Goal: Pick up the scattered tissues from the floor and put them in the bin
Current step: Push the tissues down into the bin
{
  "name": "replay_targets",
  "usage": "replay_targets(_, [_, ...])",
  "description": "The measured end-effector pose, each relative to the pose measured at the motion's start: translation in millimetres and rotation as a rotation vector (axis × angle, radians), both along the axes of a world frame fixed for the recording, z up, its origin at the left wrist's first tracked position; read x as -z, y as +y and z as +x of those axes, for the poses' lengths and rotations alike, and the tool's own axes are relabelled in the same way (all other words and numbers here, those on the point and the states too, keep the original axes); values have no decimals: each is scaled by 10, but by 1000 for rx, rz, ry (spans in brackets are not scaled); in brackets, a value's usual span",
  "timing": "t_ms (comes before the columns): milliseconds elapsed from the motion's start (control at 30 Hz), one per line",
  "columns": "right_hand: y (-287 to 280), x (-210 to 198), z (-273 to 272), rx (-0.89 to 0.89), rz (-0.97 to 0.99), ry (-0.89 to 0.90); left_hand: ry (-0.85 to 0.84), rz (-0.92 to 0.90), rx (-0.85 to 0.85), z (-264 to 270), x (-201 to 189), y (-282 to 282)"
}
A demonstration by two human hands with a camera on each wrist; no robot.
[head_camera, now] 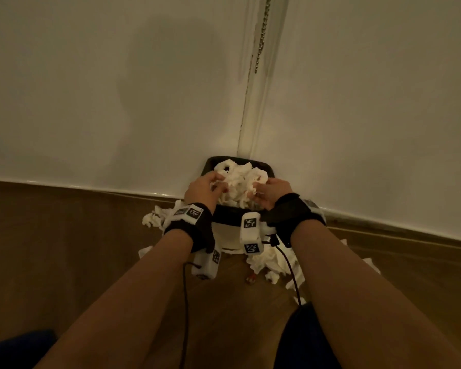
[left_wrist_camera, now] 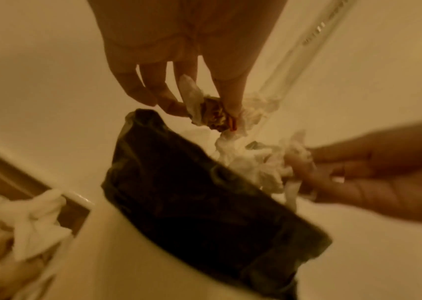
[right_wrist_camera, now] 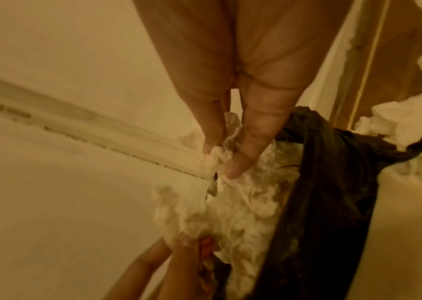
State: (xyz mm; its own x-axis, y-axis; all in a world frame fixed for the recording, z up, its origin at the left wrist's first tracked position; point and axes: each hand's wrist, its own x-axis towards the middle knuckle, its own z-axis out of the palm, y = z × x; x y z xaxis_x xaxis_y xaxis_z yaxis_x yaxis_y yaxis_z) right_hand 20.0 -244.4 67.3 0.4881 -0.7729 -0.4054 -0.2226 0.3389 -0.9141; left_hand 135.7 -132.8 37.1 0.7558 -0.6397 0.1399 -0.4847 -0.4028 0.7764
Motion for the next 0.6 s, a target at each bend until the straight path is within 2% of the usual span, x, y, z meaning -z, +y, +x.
replay_targets(133, [1,9,58,-265,-594,558,-238,163,140,7,95,-62])
replay_targets(200, [26,18,115,-376,-767,717,-283,216,168,0,122,-109])
replay_targets(267, [37,61,170,-449,-826,803,-259,225,165,-28,123,-154])
replay_targets(333, [36,106,201,-446,-853,861,-170,205,145,-58,110,-190])
replay_targets(433, [63,107,254,-463,-862,918,-170,290,183,-97,85,-234])
replay_targets(533, [111,97,334,-561,-836,924,-92,338,194,-105,61,-263])
replay_targets(600, [147,84,372,-582,-830,906,-151,405,246,-110,68,-285])
